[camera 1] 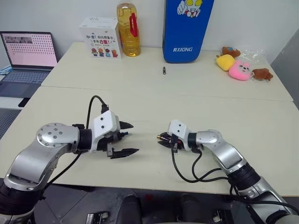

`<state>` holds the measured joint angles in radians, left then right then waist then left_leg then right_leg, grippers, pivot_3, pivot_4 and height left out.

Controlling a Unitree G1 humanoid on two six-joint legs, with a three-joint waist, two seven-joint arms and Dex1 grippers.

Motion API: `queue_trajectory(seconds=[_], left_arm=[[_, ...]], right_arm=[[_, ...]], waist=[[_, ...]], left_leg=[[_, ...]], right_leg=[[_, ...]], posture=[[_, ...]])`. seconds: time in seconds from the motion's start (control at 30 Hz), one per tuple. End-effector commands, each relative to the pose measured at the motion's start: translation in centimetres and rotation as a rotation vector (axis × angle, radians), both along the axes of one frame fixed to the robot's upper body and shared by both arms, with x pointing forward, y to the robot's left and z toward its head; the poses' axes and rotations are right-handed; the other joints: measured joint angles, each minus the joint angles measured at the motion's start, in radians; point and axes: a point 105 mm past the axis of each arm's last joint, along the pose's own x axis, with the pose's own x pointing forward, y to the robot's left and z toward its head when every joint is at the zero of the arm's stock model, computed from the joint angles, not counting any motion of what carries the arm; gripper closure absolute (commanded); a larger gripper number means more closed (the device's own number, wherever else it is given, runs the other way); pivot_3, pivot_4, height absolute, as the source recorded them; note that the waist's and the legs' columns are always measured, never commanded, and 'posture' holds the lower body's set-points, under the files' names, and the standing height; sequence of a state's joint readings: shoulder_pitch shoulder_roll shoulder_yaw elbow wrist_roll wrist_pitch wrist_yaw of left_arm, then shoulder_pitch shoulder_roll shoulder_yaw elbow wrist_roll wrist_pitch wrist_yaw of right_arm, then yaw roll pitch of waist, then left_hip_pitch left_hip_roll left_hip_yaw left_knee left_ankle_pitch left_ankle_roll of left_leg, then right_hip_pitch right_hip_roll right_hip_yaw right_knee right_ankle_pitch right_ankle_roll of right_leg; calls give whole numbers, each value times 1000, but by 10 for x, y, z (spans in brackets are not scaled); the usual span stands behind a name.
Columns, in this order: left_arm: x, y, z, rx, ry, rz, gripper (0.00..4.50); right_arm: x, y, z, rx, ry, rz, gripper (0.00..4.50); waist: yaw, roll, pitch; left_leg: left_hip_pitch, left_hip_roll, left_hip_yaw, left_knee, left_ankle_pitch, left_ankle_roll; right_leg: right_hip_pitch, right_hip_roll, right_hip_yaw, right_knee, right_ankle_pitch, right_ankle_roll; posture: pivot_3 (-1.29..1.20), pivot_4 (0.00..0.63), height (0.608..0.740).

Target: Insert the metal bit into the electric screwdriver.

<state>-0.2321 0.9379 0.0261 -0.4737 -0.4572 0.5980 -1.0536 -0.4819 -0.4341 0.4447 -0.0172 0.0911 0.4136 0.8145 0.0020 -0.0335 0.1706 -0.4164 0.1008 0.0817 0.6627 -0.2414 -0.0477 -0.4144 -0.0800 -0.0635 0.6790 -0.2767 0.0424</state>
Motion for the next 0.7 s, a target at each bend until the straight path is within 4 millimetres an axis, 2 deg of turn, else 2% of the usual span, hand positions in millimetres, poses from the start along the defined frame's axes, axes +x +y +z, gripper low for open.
queue_trajectory(seconds=[0.03,0.1,0.13,0.27,0.33,0.4,0.47,0.57,0.7], left_arm=[[4,-5,9,0,-58,-26,0],[9,-9,15,-3,-82,-50,0],[12,-11,17,-4,-91,-59,0],[30,-25,36,-58,-155,-75,0],[35,-29,40,-76,-166,-75,0],[41,-36,46,-111,-183,-76,0],[58,-52,59,-183,-269,-43,0],[74,-67,73,-288,-315,18,0],[72,-77,69,-312,-305,29,0]], right_arm=[[6,-7,31,73,-38,0,4199],[20,-8,70,164,-72,-5,4199],[26,-10,80,180,-88,-12,4199],[92,-47,108,154,-206,-243,4199],[109,-55,112,154,-223,-308,4199],[134,-72,117,142,-253,-440,4199],[161,-104,119,148,-245,-717,4199],[172,-125,113,157,-209,-934,4199],[172,-127,97,139,-158,-985,4199]], waist=[[2,0,0],[1,0,0],[1,1,1],[-3,1,1],[-1,0,0],[-2,0,0],[-3,1,2],[-2,1,3],[-18,1,2]], left_leg=[[0,0,0,0,0,0],[0,0,0,0,0,0],[0,0,0,0,0,0],[1,0,0,0,0,0],[0,0,0,-1,0,0],[0,0,1,-1,0,0],[-2,0,3,-1,2,-4],[-3,0,3,0,2,-4],[-2,0,4,-3,3,-4]], right_leg=[[0,0,0,0,0,0],[0,0,0,0,0,0],[0,0,0,0,0,0],[0,1,0,1,0,0],[0,1,0,-1,0,0],[1,1,0,-3,0,0],[-1,0,1,-3,0,0],[-2,-1,0,-2,0,0],[-2,-1,1,-3,0,1]], posture=[[0,150,740],[0,150,740],[0,150,740],[0,150,740],[0,150,740],[0,150,740],[0,150,740],[0,150,740],[0,150,740]])
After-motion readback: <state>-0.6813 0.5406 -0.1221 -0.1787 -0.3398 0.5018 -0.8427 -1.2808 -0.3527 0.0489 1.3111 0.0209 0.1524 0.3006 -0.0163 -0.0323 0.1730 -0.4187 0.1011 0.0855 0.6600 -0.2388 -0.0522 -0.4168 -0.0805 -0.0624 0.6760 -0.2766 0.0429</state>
